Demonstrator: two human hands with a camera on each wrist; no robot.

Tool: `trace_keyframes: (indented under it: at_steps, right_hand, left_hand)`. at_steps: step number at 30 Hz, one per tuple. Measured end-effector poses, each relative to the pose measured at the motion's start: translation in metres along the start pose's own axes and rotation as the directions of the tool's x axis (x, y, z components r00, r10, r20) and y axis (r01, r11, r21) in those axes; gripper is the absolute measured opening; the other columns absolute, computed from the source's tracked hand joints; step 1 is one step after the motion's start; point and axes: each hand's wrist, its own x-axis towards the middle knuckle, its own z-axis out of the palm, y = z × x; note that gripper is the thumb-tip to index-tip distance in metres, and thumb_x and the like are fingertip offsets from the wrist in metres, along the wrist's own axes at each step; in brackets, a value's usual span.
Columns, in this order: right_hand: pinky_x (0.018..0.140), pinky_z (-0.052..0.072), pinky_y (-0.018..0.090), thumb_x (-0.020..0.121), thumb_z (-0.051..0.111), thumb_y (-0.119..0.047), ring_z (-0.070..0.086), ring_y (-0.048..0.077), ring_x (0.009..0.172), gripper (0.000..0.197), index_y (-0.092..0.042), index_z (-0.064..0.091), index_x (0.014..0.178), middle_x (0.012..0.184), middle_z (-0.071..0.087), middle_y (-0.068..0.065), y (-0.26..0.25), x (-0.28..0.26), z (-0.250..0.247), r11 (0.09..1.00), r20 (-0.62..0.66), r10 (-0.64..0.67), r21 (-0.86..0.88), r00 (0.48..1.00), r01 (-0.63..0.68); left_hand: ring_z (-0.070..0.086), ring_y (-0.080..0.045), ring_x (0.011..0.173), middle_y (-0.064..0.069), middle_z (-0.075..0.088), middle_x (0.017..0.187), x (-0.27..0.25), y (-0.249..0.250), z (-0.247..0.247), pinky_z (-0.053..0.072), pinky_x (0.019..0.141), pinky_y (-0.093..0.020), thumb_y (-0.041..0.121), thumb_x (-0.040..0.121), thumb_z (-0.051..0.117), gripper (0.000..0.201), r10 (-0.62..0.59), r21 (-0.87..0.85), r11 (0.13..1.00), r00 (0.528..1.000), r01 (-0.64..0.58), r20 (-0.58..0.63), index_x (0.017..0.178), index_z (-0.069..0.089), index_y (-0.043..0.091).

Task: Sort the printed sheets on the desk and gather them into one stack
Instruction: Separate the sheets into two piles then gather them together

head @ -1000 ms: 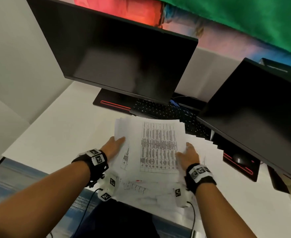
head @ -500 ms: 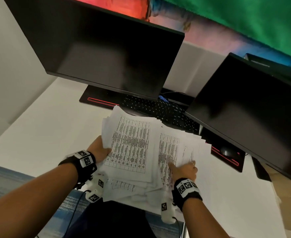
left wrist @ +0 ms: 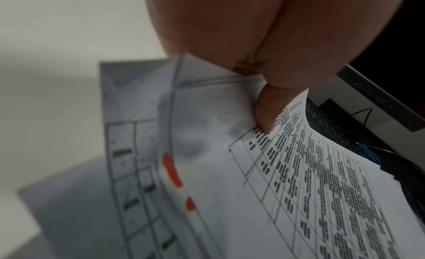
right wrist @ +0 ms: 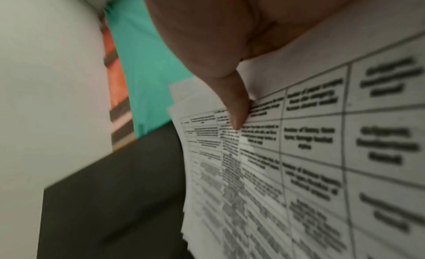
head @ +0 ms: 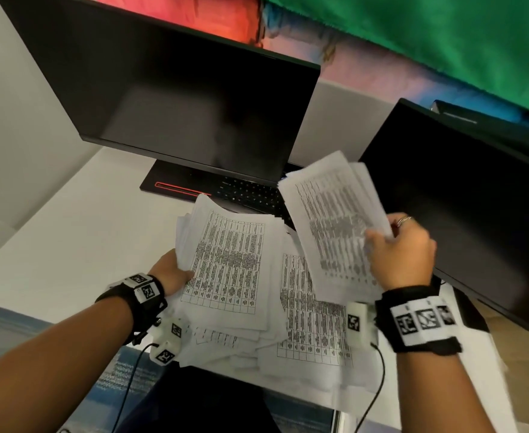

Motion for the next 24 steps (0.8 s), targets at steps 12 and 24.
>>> trace_keyframes:
  at_steps: [12,24]
  right_hand:
    - [0.107,0.046,0.042,0.098,0.053,-0.014,0.057,0.031,0.126,0.049,-0.017,0.044,0.146,0.143,0.055,0.008,0.024,-0.019,0.131,0.944,0.51,0.274,0.019,0.815,-0.329]
    - [0.107,0.039,0.057,0.083,0.072,-0.049,0.037,0.041,0.134,0.087,-0.008,0.033,0.149,0.151,0.036,0.016,0.127,-0.053,0.113,0.817,0.283,0.545,-0.391,0.789,-0.424]
  left_hand:
    - [0.047,-0.029,0.134,-0.009,0.046,0.149,-0.003,0.007,-0.002,0.035,0.111,-0.044,0.059,0.098,0.03,0.069,-0.168,-0.331,0.929,0.985,0.167,0.028,0.15,0.037,0.014]
    - [0.057,-0.014,0.063,-0.002,0.061,0.078,0.001,0.009,0.004,0.041,0.053,-0.024,0.013,0.093,0.06,0.009,-0.056,-0.089,0.995,0.995,0.049,-0.086,0.1,0.055,0.011]
